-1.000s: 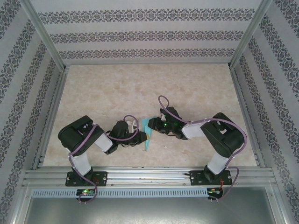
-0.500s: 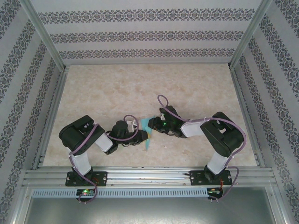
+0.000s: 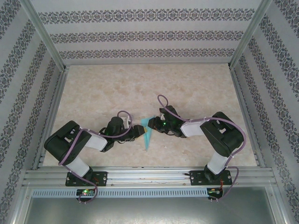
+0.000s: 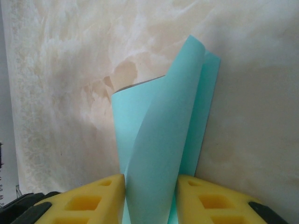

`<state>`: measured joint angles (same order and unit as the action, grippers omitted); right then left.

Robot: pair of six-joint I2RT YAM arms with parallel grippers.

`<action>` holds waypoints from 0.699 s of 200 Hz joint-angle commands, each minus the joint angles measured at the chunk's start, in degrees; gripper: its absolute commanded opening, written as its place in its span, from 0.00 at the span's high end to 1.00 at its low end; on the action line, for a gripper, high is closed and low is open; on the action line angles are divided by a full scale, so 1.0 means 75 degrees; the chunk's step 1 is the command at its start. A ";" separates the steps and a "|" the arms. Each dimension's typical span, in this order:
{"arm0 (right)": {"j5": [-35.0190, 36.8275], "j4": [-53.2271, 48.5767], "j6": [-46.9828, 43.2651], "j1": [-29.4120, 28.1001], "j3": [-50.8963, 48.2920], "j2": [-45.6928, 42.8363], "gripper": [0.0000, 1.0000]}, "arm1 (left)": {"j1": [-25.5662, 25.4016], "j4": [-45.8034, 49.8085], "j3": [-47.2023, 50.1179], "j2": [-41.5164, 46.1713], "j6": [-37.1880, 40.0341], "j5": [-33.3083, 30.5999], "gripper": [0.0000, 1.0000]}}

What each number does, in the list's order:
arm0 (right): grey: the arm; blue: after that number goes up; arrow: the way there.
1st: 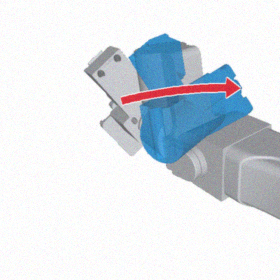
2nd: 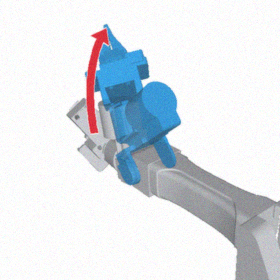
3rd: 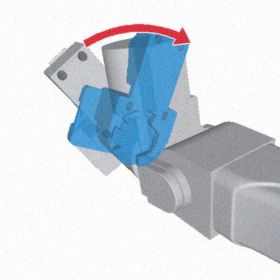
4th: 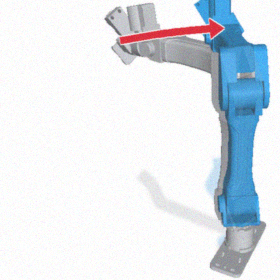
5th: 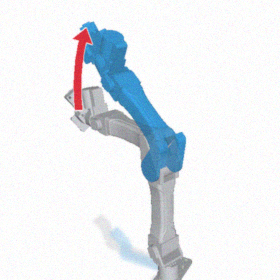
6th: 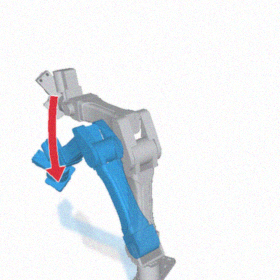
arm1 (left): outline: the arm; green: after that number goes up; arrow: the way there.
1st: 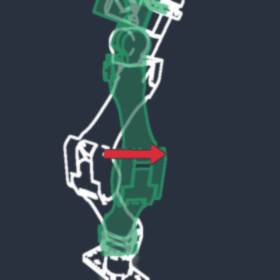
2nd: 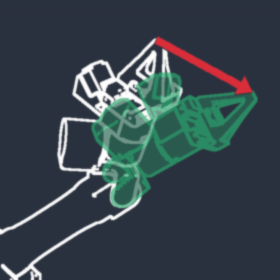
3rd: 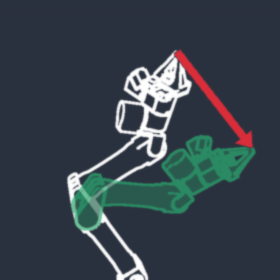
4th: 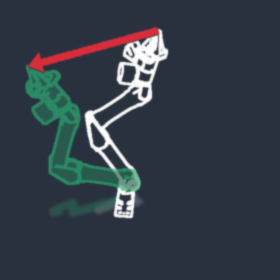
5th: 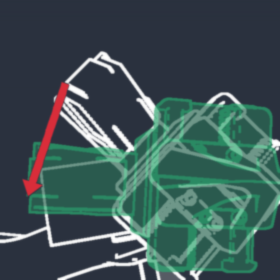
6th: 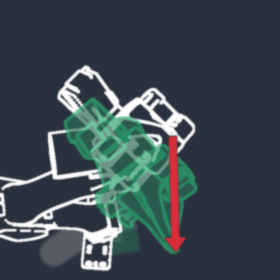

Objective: Fold a paper plane with a square sheet of paper (fold left side to right side)
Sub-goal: Fold the wing for the fifth time at the center of the table.

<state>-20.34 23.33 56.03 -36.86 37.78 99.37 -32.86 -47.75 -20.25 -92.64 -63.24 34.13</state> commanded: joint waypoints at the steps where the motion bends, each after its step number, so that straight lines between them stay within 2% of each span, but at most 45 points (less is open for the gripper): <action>1: 0.0040 -0.0240 0.0006 -0.0148 0.0084 0.0508 0.65 | 0.0116 0.0406 -0.0353 -0.0331 0.0159 0.0237 0.51; 61: 0.0006 -0.0315 -0.0006 -0.0151 0.0141 0.0536 0.65 | 0.0116 -0.0781 -0.0702 -0.1469 -0.0297 0.0637 0.60; 140: 0.0017 -0.0549 -0.0070 -0.0151 0.0230 0.0610 0.65 | 0.0127 0.0276 -0.0851 -0.1209 0.0325 0.0228 0.81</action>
<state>-20.36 21.28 56.01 -36.86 38.85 99.55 -31.53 -50.11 -25.82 -102.76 -64.23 38.76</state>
